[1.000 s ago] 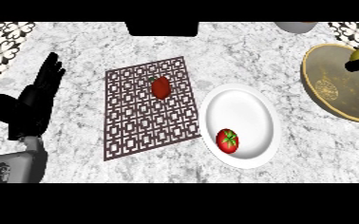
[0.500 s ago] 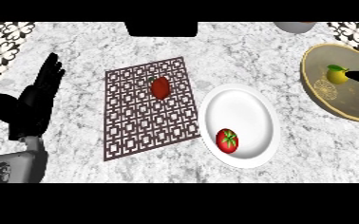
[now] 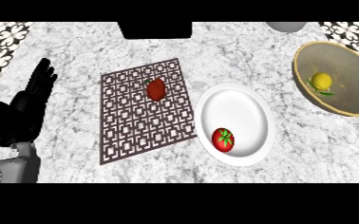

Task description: Pick the lemon from the plate and place it in the bowl

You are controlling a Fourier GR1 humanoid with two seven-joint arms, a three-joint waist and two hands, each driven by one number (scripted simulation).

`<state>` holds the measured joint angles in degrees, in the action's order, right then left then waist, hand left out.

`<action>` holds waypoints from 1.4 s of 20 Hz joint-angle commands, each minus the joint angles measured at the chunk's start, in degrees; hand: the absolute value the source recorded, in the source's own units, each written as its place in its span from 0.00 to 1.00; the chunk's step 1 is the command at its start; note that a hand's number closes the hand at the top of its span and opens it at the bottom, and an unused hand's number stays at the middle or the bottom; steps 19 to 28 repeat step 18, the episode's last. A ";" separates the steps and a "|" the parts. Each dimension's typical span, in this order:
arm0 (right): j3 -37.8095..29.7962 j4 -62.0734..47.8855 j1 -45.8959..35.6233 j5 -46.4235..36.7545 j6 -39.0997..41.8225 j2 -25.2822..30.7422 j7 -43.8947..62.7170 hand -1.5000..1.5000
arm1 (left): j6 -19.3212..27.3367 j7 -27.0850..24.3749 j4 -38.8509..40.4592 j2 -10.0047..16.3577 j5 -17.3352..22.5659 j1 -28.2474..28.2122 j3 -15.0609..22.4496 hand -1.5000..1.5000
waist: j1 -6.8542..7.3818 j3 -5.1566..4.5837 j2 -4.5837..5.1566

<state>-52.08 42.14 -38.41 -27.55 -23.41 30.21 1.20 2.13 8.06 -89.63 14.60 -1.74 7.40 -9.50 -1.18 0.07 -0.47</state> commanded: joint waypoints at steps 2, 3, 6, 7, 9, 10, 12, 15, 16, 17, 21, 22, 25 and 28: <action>-4.01 10.37 9.95 8.87 8.09 -0.57 0.47 0.00 | 1.82 0.84 1.26 -0.82 -1.22 2.31 0.03 0.50 | -0.41 -0.12 0.05; -5.40 12.12 15.25 10.13 11.45 -1.01 -1.91 0.00 | -0.64 1.71 -1.64 0.99 0.63 0.03 -0.90 0.50 | -1.01 -0.13 -0.27; -7.45 19.27 21.16 15.41 17.03 -3.00 -0.20 0.00 | 2.36 1.58 -0.99 -1.77 -2.06 0.31 1.04 0.50 | -0.61 -0.12 0.01; -8.19 22.85 24.51 16.54 19.26 -3.92 -0.12 0.00 | -0.68 0.83 -0.82 1.49 0.53 -0.11 -1.87 0.50 | -0.91 -0.16 -0.12; -10.31 29.34 29.15 20.29 22.81 -6.02 0.61 0.00 | -0.59 0.64 -1.67 0.04 0.59 -1.57 -0.87 0.50 | -1.04 -0.19 -0.17; -10.60 31.84 29.41 22.67 23.47 -8.33 1.17 0.00 | -1.26 0.76 -1.28 0.99 0.87 -1.04 -1.54 0.50 | -0.37 -0.16 0.03; -11.65 36.09 32.37 26.56 28.04 -9.10 3.91 0.00 | -0.33 -0.18 0.22 -0.92 0.03 1.02 0.07 0.50 | -0.47 -0.16 0.13; -15.04 41.42 36.48 31.93 30.71 -8.62 4.71 0.00 | -2.61 -0.80 -1.92 0.86 1.80 -2.58 -1.98 0.50 | 0.43 -0.12 0.22; -15.46 39.90 39.02 33.58 33.52 -9.37 1.87 0.00 | -0.21 2.16 -1.06 -0.73 -0.19 1.39 0.00 0.50 | 0.28 -0.08 0.31; -13.88 42.49 37.18 33.06 29.33 -10.57 3.26 0.00 | 0.09 0.69 0.08 -0.92 -1.88 1.67 0.73 0.50 | 0.69 -0.09 0.39; -15.64 44.45 40.04 35.72 32.23 -10.86 4.49 0.00 | -1.93 0.74 0.08 0.18 0.65 1.17 -0.99 0.50 | 0.60 -0.10 0.36; -15.64 44.45 40.04 35.72 32.23 -10.86 4.49 0.00 | -1.93 0.74 0.08 0.18 0.65 1.17 -0.99 0.50 | 0.60 -0.10 0.36; -15.64 44.45 40.04 35.72 32.23 -10.86 4.49 0.00 | -1.93 0.74 0.08 0.18 0.65 1.17 -0.99 0.50 | 0.60 -0.10 0.36; -15.64 44.45 40.04 35.72 32.23 -10.86 4.49 0.00 | -1.93 0.74 0.08 0.18 0.65 1.17 -0.99 0.50 | 0.60 -0.10 0.36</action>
